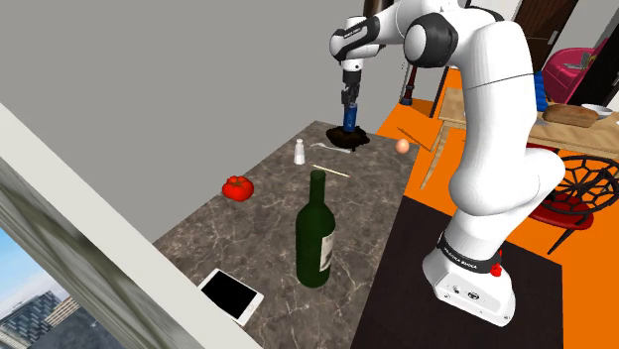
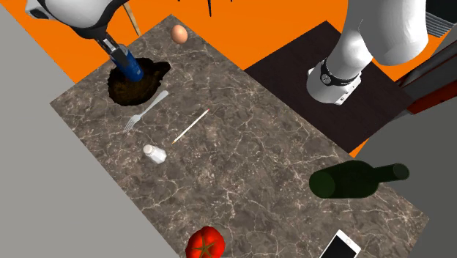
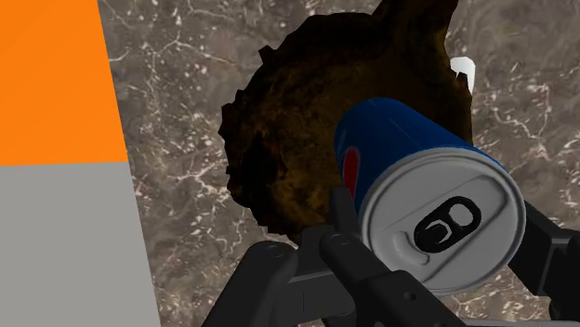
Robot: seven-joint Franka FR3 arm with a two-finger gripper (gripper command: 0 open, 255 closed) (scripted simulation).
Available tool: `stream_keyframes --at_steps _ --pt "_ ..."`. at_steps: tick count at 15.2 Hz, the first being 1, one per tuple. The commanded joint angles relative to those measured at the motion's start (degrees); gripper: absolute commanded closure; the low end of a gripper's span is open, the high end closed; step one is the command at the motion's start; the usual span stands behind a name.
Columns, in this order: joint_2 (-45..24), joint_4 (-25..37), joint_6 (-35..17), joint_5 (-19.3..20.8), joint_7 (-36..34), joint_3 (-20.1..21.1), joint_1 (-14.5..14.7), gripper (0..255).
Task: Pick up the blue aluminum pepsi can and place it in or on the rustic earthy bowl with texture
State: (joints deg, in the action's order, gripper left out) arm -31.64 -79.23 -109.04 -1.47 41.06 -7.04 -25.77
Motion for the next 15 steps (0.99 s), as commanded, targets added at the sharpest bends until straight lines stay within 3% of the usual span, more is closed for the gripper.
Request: stream_keyframes --at_steps 1,7,8,13,15 --pt "0.0 -0.3 -0.4 0.0 0.0 0.0 0.0 255" --pt "0.0 -0.3 -0.4 0.0 0.0 0.0 0.0 255" --pt "0.0 -0.3 -0.4 0.0 0.0 0.0 0.0 0" --pt "0.0 -0.3 -0.4 0.0 0.0 0.0 0.0 0" --pt "0.5 2.6 3.1 0.1 -0.1 0.0 0.0 0"
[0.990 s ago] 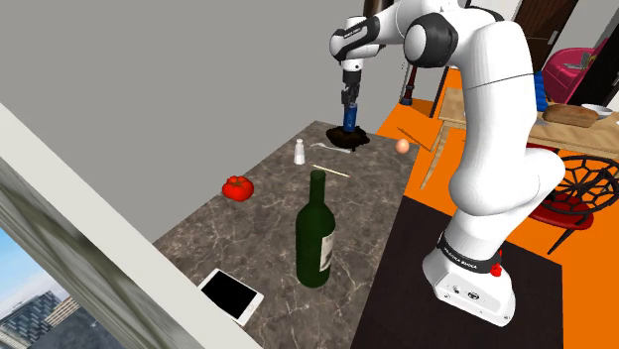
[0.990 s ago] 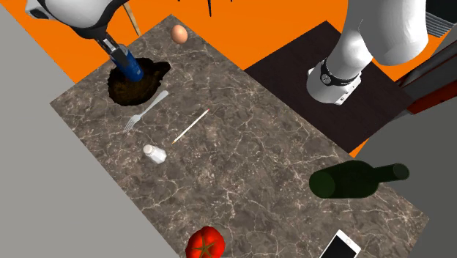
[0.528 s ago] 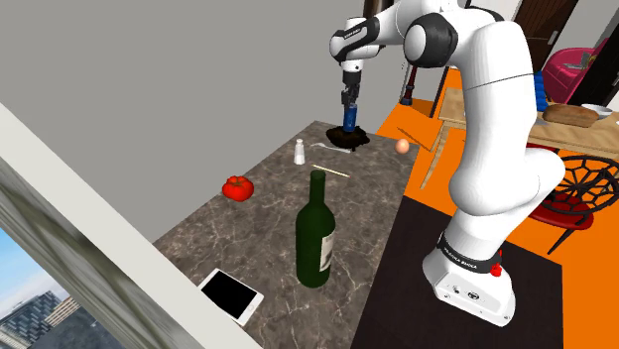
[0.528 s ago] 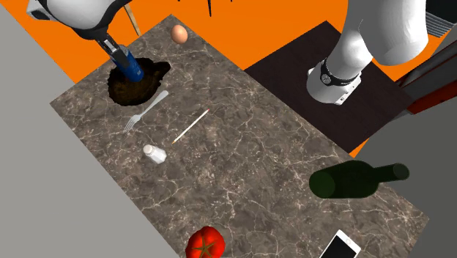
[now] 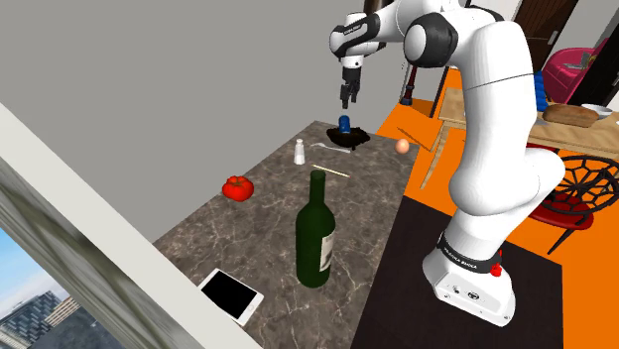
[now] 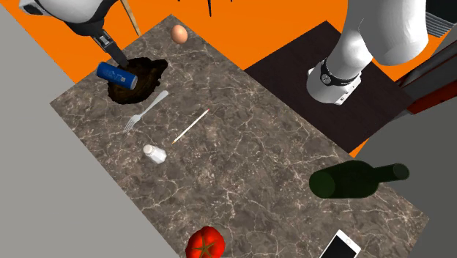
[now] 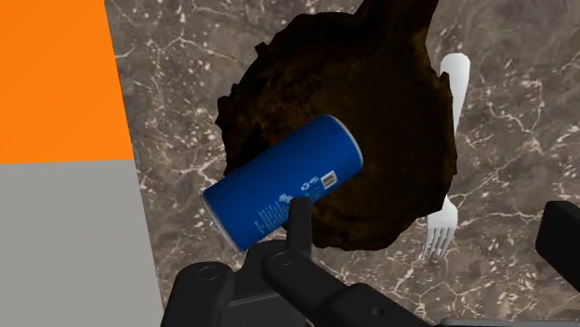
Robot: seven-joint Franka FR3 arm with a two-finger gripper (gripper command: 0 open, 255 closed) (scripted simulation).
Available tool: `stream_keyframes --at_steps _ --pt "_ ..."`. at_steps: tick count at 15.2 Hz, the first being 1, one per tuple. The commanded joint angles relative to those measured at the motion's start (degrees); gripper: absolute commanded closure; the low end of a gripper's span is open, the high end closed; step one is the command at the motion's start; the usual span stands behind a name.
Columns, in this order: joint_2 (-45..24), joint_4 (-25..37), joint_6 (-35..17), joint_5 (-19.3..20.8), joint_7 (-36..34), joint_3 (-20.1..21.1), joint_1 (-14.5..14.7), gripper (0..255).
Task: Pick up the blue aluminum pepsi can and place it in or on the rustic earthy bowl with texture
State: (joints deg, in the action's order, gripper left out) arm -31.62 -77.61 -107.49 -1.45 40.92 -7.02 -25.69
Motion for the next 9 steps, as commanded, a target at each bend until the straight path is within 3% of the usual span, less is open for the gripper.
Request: stream_keyframes --at_steps 1,9 --pt "0.7 2.7 3.4 0.1 0.1 -0.1 -0.1 0" --pt "0.7 4.1 4.9 0.1 0.0 -0.1 -0.1 0"
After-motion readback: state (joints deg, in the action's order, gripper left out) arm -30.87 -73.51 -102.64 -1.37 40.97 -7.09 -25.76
